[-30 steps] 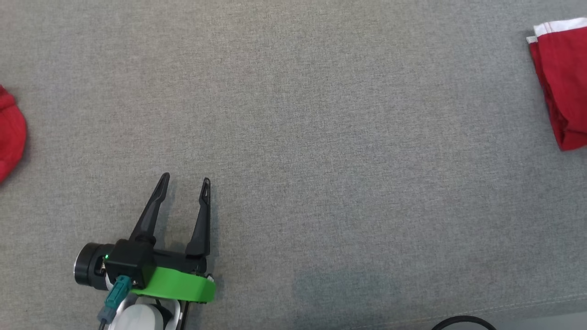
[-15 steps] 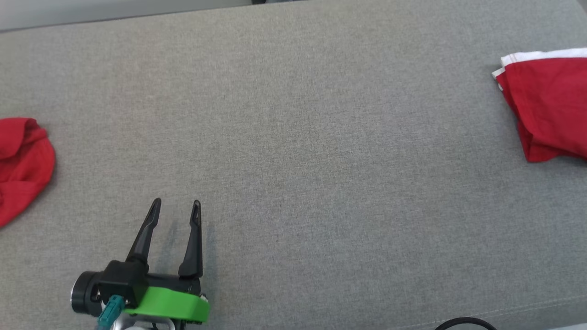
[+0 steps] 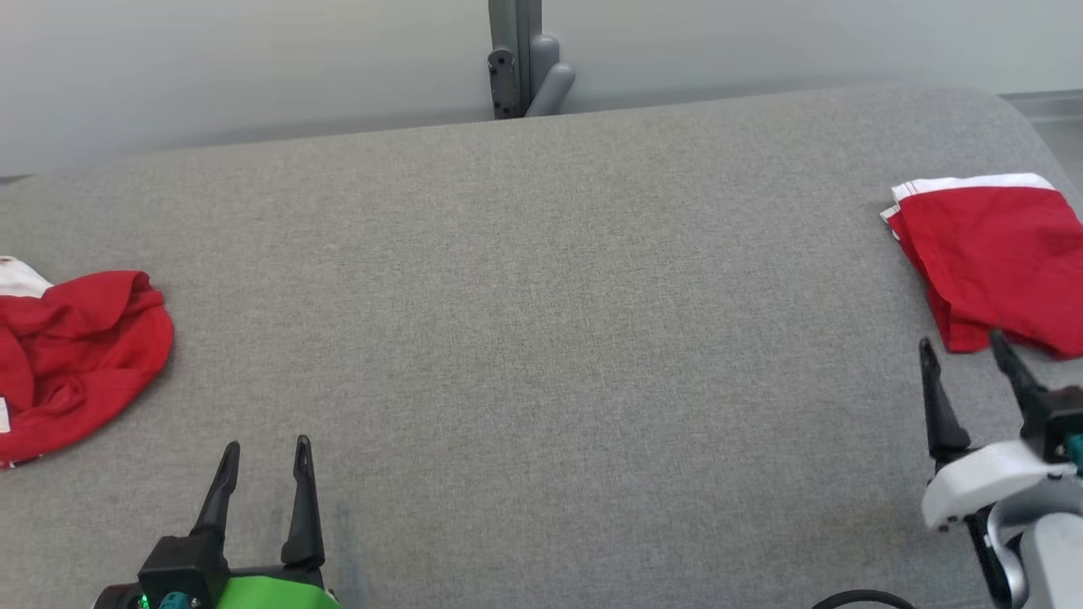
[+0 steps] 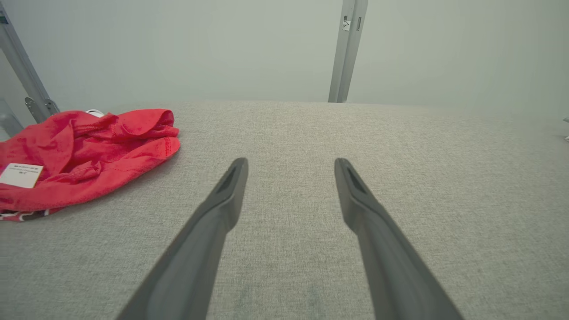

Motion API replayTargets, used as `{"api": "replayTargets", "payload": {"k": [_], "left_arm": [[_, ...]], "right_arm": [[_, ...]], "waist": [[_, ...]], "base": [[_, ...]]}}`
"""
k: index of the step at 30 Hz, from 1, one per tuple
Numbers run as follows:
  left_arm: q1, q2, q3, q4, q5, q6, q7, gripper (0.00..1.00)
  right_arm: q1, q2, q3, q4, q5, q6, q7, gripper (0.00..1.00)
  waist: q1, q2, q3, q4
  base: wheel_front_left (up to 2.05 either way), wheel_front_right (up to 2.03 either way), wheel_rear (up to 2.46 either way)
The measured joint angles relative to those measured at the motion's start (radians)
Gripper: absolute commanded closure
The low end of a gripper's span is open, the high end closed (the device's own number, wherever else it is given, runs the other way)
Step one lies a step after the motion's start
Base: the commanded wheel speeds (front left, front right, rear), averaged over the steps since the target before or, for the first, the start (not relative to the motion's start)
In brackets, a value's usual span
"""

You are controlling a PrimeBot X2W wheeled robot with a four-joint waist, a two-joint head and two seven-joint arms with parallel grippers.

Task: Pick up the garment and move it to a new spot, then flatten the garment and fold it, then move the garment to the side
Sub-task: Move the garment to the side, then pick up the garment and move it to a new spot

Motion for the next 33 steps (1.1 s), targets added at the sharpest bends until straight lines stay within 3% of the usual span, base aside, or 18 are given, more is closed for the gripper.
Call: {"api": "replayTargets", "payload": {"k": [6, 13, 20, 33], "left_arm": [[0.004, 0.000, 0.033, 0.032, -0.013, 0.017, 0.000, 0.00], [0.017, 0.000, 0.038, 0.057, -0.021, 0.014, 0.000, 0.00], [0.017, 0.000, 0.029, 0.070, -0.019, -0.037, 0.000, 0.00], [0.023, 0.000, 0.031, 0.084, -0.008, -0.056, 0.000, 0.00]], "right_arm": [[0.146, 0.087, -0.009, -0.159, -0.016, 0.000, -0.002, 0.00], [0.221, 0.148, -0.019, -0.229, -0.014, 0.000, -0.002, 0.00], [0.228, 0.158, -0.038, -0.251, -0.019, 0.000, -0.002, 0.00], [0.225, 0.158, -0.050, -0.252, -0.022, 0.000, -0.002, 0.00]], "waist": [[0.0000, 0.0000, -0.044, 0.023], [0.0000, 0.0000, -0.076, 0.044], [0.0000, 0.0000, -0.075, 0.047], [0.0000, 0.0000, -0.072, 0.055]], "base": [[0.00, 0.00, 0.00], [0.00, 0.00, 0.00], [0.00, 0.00, 0.00], [0.00, 0.00, 0.00]]}}
